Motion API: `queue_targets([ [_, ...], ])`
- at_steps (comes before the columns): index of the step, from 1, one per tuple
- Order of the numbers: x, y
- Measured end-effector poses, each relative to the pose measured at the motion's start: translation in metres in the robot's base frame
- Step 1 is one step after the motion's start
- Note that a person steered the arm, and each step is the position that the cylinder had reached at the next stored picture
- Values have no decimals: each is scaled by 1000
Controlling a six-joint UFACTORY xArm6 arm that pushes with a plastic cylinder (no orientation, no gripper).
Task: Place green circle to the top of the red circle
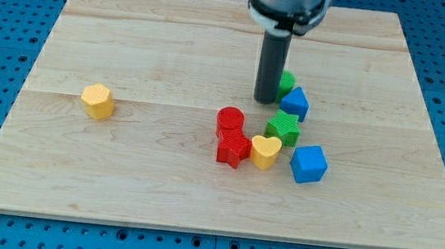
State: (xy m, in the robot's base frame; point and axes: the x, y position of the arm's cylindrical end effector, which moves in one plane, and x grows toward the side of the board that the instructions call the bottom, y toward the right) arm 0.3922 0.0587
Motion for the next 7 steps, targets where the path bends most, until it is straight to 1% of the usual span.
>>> queue_targets([
  [1,-41,-1],
  [2,-79,31],
  [3,-91,106],
  [4,-68,75],
  [5,-60,12],
  [7,-59,11],
])
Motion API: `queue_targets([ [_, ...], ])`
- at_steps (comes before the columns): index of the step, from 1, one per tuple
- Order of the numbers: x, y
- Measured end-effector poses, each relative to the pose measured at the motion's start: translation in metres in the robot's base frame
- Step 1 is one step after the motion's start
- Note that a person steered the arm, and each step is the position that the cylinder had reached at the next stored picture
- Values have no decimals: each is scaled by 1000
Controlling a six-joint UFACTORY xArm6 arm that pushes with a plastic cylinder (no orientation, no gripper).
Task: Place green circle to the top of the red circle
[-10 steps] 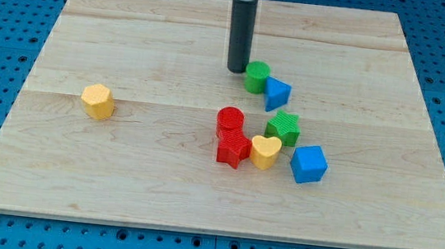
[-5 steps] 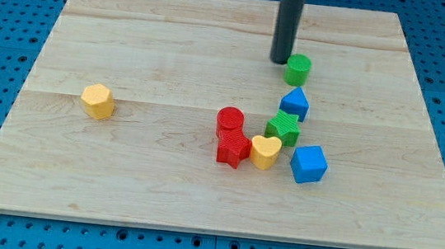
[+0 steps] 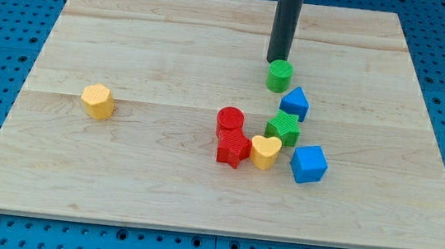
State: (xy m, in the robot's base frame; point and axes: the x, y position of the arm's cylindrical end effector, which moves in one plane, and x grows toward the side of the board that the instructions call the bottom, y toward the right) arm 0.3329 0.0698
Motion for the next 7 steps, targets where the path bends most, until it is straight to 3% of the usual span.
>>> queue_targets([
  [1,14,-5],
  [2,52,-45],
  [3,56,-47],
  [4,30,-47],
  [5,12,-16],
  [6,35,35],
  [7,38,-9],
])
